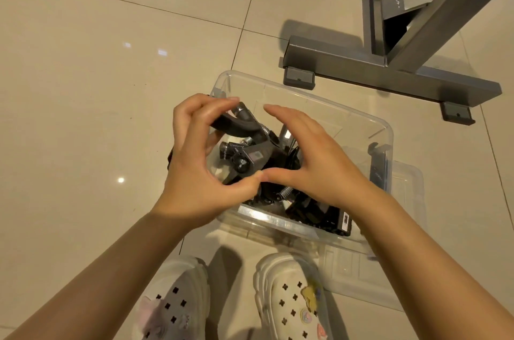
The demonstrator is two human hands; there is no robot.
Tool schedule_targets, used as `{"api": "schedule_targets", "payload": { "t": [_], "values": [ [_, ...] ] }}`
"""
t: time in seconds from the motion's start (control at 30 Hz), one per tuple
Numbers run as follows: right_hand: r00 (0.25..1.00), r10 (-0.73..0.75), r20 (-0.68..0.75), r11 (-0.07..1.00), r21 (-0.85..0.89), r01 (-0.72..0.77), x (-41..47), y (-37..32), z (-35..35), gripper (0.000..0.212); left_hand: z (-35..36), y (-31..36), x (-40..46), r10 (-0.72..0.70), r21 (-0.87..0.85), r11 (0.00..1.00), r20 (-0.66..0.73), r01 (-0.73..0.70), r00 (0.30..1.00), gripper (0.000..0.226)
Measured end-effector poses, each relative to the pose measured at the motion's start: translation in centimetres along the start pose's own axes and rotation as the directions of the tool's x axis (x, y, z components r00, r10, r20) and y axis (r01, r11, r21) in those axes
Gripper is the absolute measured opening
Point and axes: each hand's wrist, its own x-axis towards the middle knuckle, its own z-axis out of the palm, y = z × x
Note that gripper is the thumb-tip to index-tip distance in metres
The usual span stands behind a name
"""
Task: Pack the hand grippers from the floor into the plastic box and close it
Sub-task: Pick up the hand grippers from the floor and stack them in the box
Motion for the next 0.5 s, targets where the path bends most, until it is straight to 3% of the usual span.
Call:
{"api": "schedule_targets", "payload": {
  "t": [0.07, 0.23, 0.4, 0.5],
  "values": [
    [0.999, 0.044, -0.004, 0.999, -0.003, -0.044, 0.6, 0.4, -0.1, 0.088, 0.7, -0.7, 0.2, 0.018, 0.142, 0.990, 0.036, -0.023, 0.999, 0.082],
    [0.990, 0.123, 0.069, 0.991, -0.050, -0.120, 0.5, 1.8, 1.3, 0.077, 1.4, -3.0, -0.9, -0.174, 0.435, 0.894, 0.107, 0.111, 0.979, 0.079],
    [0.980, 0.100, 0.174, 0.989, -0.124, -0.079, 0.8, 2.1, 2.1, 0.069, 0.3, -3.5, -3.4, -0.171, 0.638, 0.766, 0.082, 0.080, 0.982, 0.064],
    [0.976, 0.054, 0.212, 0.957, -0.288, 0.010, 2.8, 2.3, 2.4, 0.073, -0.8, -4.6, -3.3, -0.131, 0.687, 0.725, 0.086, 0.036, 0.988, 0.060]
  ]
}}
